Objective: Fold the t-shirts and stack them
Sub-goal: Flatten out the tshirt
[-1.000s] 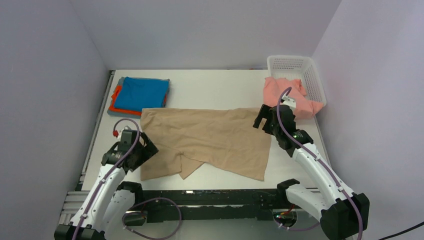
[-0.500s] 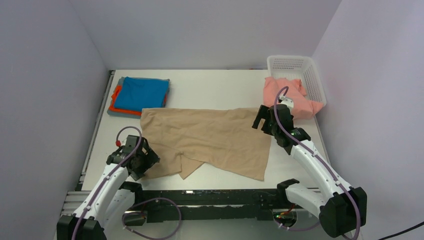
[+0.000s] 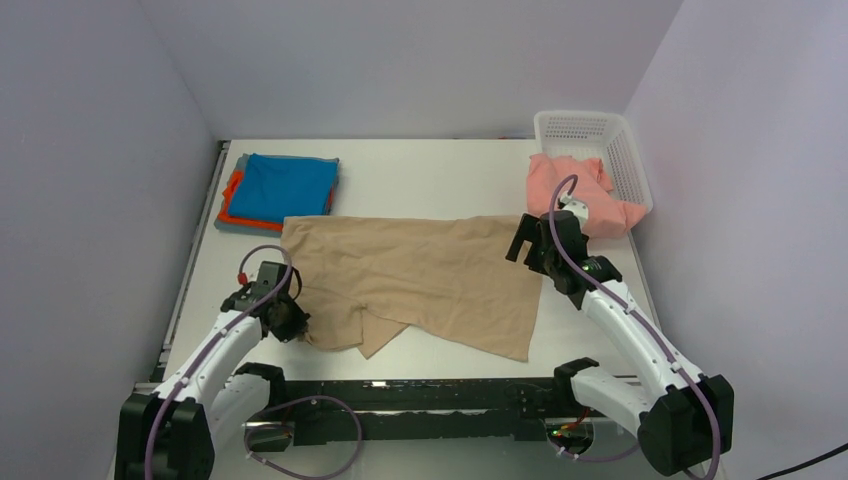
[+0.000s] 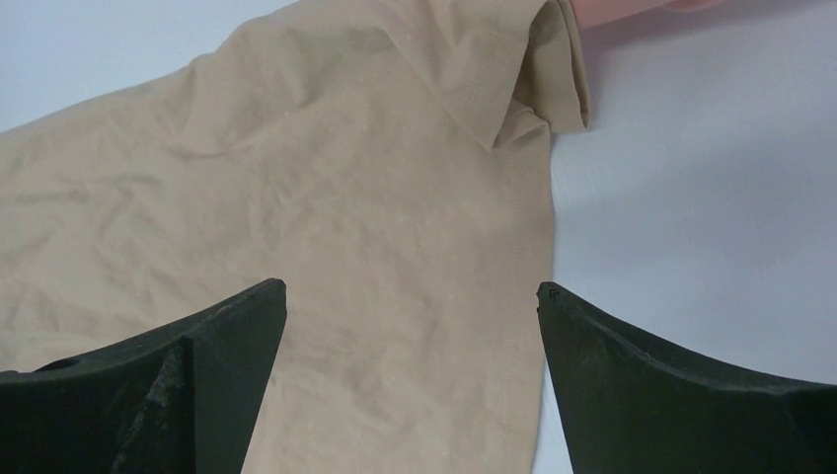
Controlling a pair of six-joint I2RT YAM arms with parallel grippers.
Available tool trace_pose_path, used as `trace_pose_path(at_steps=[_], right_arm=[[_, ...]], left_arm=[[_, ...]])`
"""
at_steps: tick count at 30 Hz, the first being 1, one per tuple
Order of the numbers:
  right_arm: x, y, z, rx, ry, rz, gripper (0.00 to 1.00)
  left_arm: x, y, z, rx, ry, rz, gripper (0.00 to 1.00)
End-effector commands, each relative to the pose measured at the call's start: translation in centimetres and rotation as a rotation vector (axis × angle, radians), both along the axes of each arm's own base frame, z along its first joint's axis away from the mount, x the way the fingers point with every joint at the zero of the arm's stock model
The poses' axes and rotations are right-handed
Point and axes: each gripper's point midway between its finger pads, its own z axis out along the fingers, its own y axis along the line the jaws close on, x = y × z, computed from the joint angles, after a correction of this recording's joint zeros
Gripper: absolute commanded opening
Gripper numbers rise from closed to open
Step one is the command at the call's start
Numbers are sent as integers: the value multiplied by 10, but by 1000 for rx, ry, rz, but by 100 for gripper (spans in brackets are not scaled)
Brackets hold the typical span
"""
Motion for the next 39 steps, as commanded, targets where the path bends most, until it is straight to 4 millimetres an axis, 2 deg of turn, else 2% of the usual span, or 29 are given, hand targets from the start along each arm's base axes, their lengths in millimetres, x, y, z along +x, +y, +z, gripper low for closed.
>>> trace_pose_path(at_steps=[1,4,6,10,13,15,21,24,33,39], right_arm=[[-13,-6,5,11,9,-30,100],[-31,-8,-6,12,69,-23,100],[-49,-2,-19,37,157,4,100],[-100,23,-62,147,401,60,98],[-142,25,-88,81,539,26,97],[-156,20,-94,48,574,-35,96],[-182,20,-112,89,661,-112,84],[-187,26,-123,124,683,-112,73],[-173,35,-144,139,673,-120,50],[-156,37,-144,95,651,-112,46]], left_arm=[[3,-4,-11,-8,13,-37,0],[5,-1,-8,17,9,-59,0],[8,1,-2,31,-15,-65,0],[14,2,10,34,-89,-70,0],[14,3,16,33,-124,-56,0],[14,4,19,35,-143,-49,0],[12,8,25,51,-182,-45,0],[13,7,25,43,-191,-44,0],[16,7,25,44,-200,-36,0],[18,8,26,50,-204,-31,0]])
